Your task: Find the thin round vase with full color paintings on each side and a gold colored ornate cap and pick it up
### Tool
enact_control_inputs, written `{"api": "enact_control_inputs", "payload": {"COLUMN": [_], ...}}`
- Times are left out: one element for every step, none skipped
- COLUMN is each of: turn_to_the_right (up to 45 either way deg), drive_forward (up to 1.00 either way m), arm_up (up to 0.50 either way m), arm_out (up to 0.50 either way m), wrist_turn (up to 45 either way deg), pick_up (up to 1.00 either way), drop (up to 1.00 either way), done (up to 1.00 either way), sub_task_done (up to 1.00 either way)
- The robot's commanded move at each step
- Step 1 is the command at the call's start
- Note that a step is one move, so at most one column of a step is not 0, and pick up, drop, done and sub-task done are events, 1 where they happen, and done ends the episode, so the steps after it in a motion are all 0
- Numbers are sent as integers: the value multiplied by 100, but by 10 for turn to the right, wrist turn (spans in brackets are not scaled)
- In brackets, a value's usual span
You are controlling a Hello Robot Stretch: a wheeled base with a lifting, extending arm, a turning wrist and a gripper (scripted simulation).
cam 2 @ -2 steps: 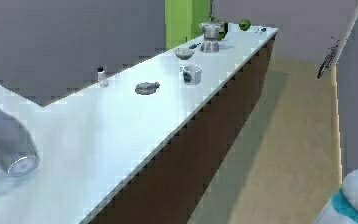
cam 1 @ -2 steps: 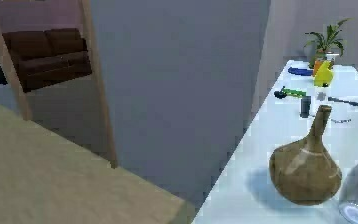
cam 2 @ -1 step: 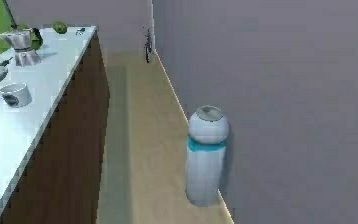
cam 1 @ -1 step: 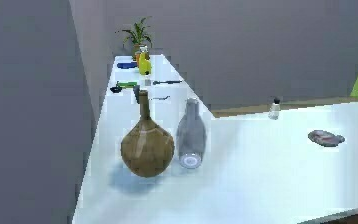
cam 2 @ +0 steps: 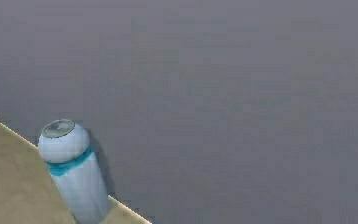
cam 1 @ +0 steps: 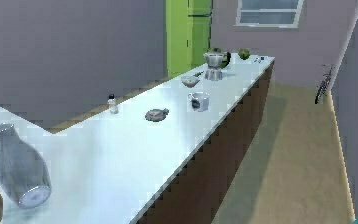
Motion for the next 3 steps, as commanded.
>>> {"api": "enact_control_inputs", "payload": {"turn_to_the_right": [180,0,-450], "drive_forward": [0,55,0], "arm_up": [0,0,0], "arm_out": [0,0,0], "wrist_turn": [0,0,0], "pick_up": [0,0,0], "drop": [0,0,0], "done": [0,0,0], "sub_task_done": [0,0,0]}}
